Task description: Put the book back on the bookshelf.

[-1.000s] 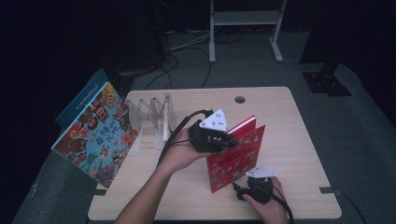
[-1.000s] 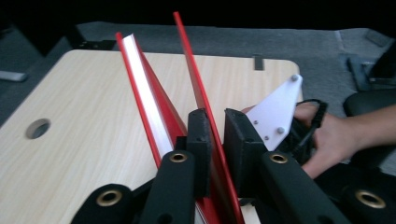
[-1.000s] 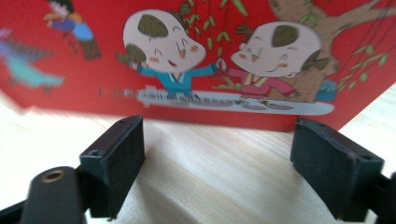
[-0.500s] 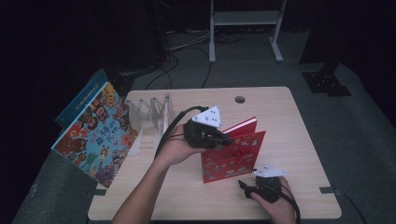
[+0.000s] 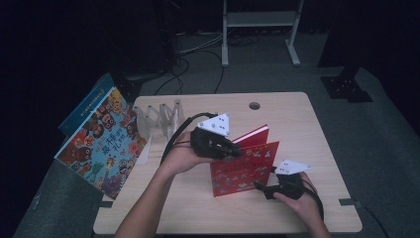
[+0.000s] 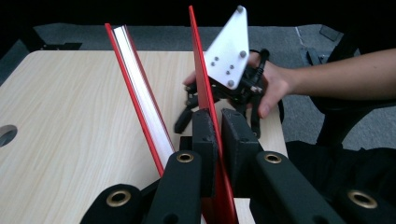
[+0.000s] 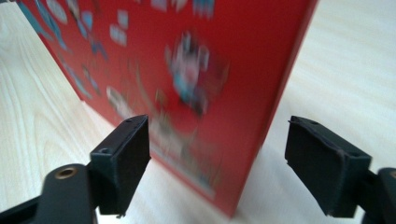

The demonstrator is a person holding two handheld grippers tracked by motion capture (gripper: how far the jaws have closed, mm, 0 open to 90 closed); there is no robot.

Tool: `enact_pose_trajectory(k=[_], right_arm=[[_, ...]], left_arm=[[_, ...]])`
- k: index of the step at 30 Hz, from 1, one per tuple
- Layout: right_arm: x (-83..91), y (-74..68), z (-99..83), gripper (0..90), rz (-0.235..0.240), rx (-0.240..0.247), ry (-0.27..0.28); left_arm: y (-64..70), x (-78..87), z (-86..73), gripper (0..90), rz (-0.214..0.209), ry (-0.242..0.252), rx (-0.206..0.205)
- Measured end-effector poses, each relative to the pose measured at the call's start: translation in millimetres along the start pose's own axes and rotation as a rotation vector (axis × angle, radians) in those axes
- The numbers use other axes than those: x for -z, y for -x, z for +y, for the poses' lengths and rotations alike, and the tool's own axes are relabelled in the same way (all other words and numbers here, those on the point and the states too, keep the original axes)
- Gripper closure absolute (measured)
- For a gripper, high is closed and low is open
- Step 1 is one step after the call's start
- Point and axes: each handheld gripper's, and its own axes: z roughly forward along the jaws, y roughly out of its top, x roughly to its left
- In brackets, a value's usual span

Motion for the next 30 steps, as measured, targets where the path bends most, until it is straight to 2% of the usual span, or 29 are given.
enact_pose_trajectory(k=[1, 4, 7, 11, 15, 19, 21, 22, 23, 26, 28, 29, 30], right_arm=[[-0.3, 2.5, 4.9, 16.6, 0.018, 0.010, 0.005], [-2.4, 4.1, 9.3, 14.0, 0.043, 0.021, 0.002], [-6.7, 1.5, 10.3, 15.8, 0.069, 0.028, -0.005], [-9.4, -4.5, 9.9, 18.6, 0.062, 0.055, -0.022], [-8.5, -6.7, 10.7, 20.2, 0.061, 0.055, -0.023], [-8.3, -8.4, 10.6, 20.8, 0.054, 0.052, -0.028], [-8.6, -11.1, 9.3, 21.3, 0.039, 0.053, -0.036], [-8.6, -11.1, 9.3, 21.3, 0.039, 0.053, -0.036], [-7.5, -11.3, 8.0, 22.6, 0.028, 0.058, -0.027], [-4.6, -9.3, 5.6, 22.8, 0.018, 0.047, -0.016], [-0.2, -6.2, 2.9, 22.8, 0.013, 0.036, -0.010], [4.2, -3.2, 0.9, 22.8, 0.009, 0.033, -0.003], [4.2, -3.2, 0.9, 22.8, 0.009, 0.033, -0.003]], left_arm=[[0.3, -0.2, 0.5, 83.5, -0.005, -0.003, -0.006], [1.1, -1.1, 0.9, 82.6, -0.019, -0.002, -0.007], [1.7, -1.5, 1.3, 81.6, -0.028, -0.003, -0.014], [1.6, 0.1, 0.5, 76.4, -0.038, -0.010, -0.007], [2.6, 0.0, -0.4, 71.8, -0.030, -0.011, -0.014], [3.7, -1.0, 0.4, 74.4, -0.019, -0.015, -0.025], [4.3, -0.7, 1.7, 79.6, 0.010, -0.040, -0.060], [4.3, -0.7, 1.7, 81.7, 0.010, -0.040, -0.060], [2.1, 0.8, 0.8, 82.8, 0.017, -0.045, -0.079], [-1.7, 2.8, -1.1, 83.1, 0.021, -0.041, -0.073], [-5.9, 5.5, -3.5, 83.3, 0.006, -0.034, -0.066], [-9.4, 8.2, -5.7, 83.3, -0.019, -0.029, -0.065], [-9.4, 8.2, -5.7, 83.4, -0.019, -0.029, -0.065]])
